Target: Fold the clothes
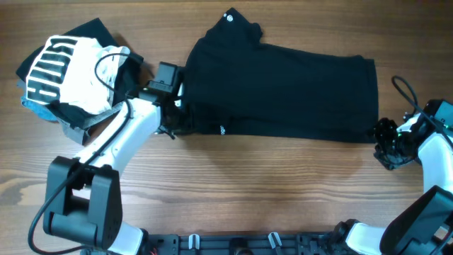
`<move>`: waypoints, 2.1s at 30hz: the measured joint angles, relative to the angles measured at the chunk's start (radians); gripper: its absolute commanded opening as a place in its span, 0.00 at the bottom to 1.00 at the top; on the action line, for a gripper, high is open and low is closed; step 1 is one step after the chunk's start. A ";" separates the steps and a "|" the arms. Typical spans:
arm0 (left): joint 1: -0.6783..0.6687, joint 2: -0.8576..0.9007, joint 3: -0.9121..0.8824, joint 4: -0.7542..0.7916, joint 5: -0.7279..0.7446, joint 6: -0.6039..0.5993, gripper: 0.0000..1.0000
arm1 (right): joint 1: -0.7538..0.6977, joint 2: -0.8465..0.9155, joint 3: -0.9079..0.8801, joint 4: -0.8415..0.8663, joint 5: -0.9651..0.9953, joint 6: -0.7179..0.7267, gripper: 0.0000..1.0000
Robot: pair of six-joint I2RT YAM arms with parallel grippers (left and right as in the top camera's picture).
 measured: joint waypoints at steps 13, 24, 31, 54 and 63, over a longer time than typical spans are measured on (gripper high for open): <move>0.020 0.001 0.000 0.018 0.007 0.015 0.11 | 0.000 0.017 -0.006 0.202 -0.046 0.068 0.29; 0.020 0.001 0.000 0.018 0.024 0.015 0.10 | 0.000 0.197 -0.006 0.206 -0.021 0.103 0.30; 0.020 0.001 0.000 0.018 0.026 0.015 0.11 | 0.000 0.200 -0.006 0.213 -0.028 0.108 0.53; 0.020 0.001 0.000 0.018 0.026 0.015 0.12 | 0.000 0.080 0.006 0.193 -0.074 0.061 0.48; 0.020 0.001 0.000 0.018 0.026 0.015 0.12 | 0.001 0.137 0.005 0.244 -0.079 0.082 0.17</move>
